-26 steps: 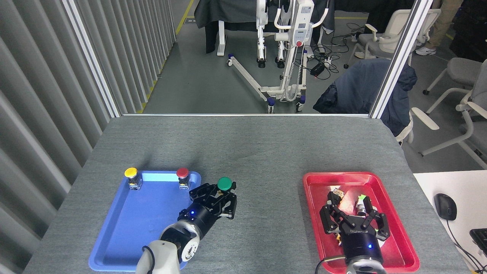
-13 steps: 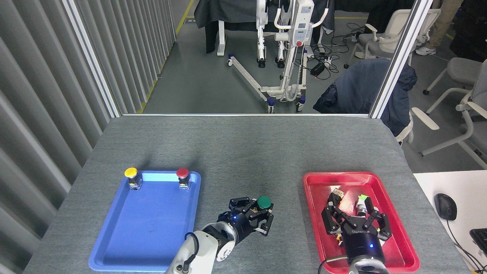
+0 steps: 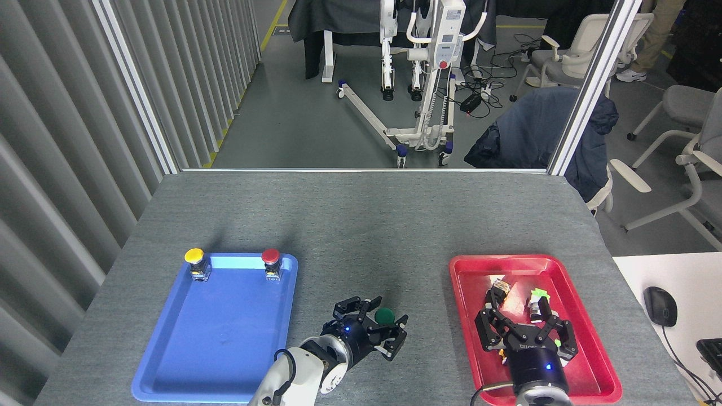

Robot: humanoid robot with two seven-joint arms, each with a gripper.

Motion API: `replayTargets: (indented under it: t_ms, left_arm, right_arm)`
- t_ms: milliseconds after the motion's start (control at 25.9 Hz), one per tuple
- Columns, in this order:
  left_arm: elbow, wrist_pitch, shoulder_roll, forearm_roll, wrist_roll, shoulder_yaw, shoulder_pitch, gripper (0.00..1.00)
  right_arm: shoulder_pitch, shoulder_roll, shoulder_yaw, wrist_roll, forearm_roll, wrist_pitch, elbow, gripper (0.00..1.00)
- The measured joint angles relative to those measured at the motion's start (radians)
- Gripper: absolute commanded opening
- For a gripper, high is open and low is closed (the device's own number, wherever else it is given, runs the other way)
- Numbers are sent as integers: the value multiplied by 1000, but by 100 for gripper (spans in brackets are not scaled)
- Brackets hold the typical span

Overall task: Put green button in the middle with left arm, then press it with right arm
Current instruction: 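Lower the green button onto the table and open the left gripper, then withdraw the left gripper back over the blue tray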

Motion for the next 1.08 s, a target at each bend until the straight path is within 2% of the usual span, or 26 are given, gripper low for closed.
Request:
replayTargets:
  t_ms: [155,309,425,502,618,657,734,773,812,850,1082]
  left_arm:
    - [-33,-53,21,0,2,1,37,98]
    - [-151,-91,113,3,2,6,110,98]
    - [-290,-105,198,9,8,22,187,98]
    - [-395,-105,251,12,14,57,247,98]
    - [-565,-112,296,15,18,163,350,98]
    - [-620,-112,302,15,18,216,382,98]
    - [-709,-110,300,15,18,323,431,98]
    - [-741,-107,295,16,18,368,447,98]
    - [-770,-105,287,16,18,416,460,98]
    - [-794,-104,279,16,19,455,471,98]
    - [-888,-101,260,16,24,617,535,98]
  right_arm:
    - [2,0,1,2,-1,0,1,100]
    - [1,0,0,9,-1,0,2,99]
    - [-2,-2,0,11,-1,0,3,97]
    - [-4,-2,0,12,-1,0,3,83]
    - [-8,-3,0,12,-1,0,11,62]
    - [-12,-3,0,12,-1,0,15,51]
    - [-24,-6,5,13,-1,-2,26,17]
    - [-30,-8,13,13,-1,-6,34,6]
    - [-39,-10,29,13,-1,-14,43,1]
    - [-50,-13,47,14,-1,-20,54,0]
    - [-117,-28,220,17,2,-37,146,0]
